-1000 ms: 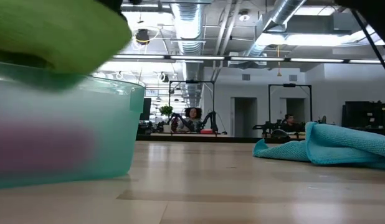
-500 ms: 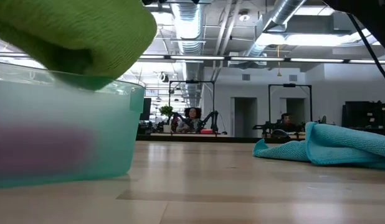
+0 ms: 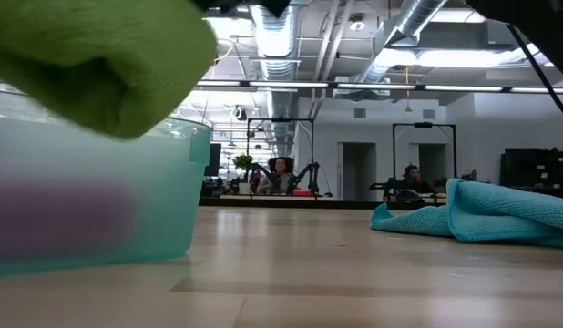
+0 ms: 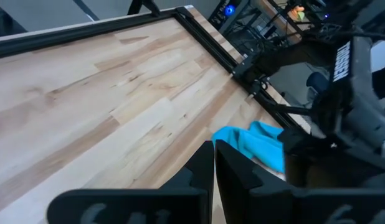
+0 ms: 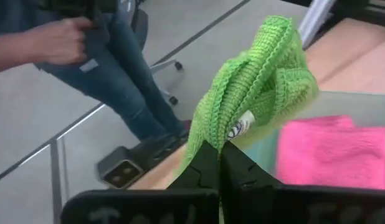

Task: Fold microfiber towels
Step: Stack the folded green towel on top of the folded pink towel in the green bin

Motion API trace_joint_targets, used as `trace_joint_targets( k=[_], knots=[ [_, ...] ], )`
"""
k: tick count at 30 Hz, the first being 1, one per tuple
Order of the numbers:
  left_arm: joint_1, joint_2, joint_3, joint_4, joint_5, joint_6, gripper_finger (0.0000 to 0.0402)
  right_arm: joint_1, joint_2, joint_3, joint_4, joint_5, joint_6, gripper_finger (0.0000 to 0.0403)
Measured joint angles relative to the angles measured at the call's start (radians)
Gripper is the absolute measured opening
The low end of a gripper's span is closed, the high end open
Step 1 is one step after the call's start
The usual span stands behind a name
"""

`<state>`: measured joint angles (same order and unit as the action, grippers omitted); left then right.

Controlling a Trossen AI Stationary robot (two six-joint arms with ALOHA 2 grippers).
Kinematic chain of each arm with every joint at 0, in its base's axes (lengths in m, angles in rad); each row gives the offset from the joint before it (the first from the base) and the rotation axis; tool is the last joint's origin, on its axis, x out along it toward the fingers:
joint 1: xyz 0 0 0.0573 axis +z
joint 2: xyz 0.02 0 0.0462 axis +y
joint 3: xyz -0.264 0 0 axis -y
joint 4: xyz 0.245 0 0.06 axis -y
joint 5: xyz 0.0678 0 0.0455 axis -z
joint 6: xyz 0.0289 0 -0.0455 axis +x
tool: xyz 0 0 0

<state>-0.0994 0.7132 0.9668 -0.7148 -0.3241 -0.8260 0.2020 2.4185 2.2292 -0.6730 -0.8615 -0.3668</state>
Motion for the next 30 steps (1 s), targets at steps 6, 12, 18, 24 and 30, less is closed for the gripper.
trace_joint_targets(
  k=[6,12,18,24,30],
  knots=[
    [0.000,0.000,0.000,-0.009,-0.002,0.000,0.0006,-0.002,0.062,-0.001,0.008,-0.016,0.019,0.0007],
    [0.000,0.000,0.000,-0.015,-0.004,0.000,0.0006,-0.003,0.078,-0.001,0.028,-0.003,0.026,0.0007],
    [0.000,0.000,0.000,-0.015,-0.021,-0.004,0.0006,-0.008,0.077,-0.001,0.091,0.059,0.034,0.0007],
    [0.000,0.000,0.000,-0.014,-0.041,-0.006,0.0006,-0.007,0.077,-0.001,0.109,0.154,-0.003,0.0009],
    [0.000,0.000,0.000,-0.014,-0.075,-0.007,0.0006,-0.007,0.077,-0.001,0.160,0.215,-0.010,0.0014]
  ],
)
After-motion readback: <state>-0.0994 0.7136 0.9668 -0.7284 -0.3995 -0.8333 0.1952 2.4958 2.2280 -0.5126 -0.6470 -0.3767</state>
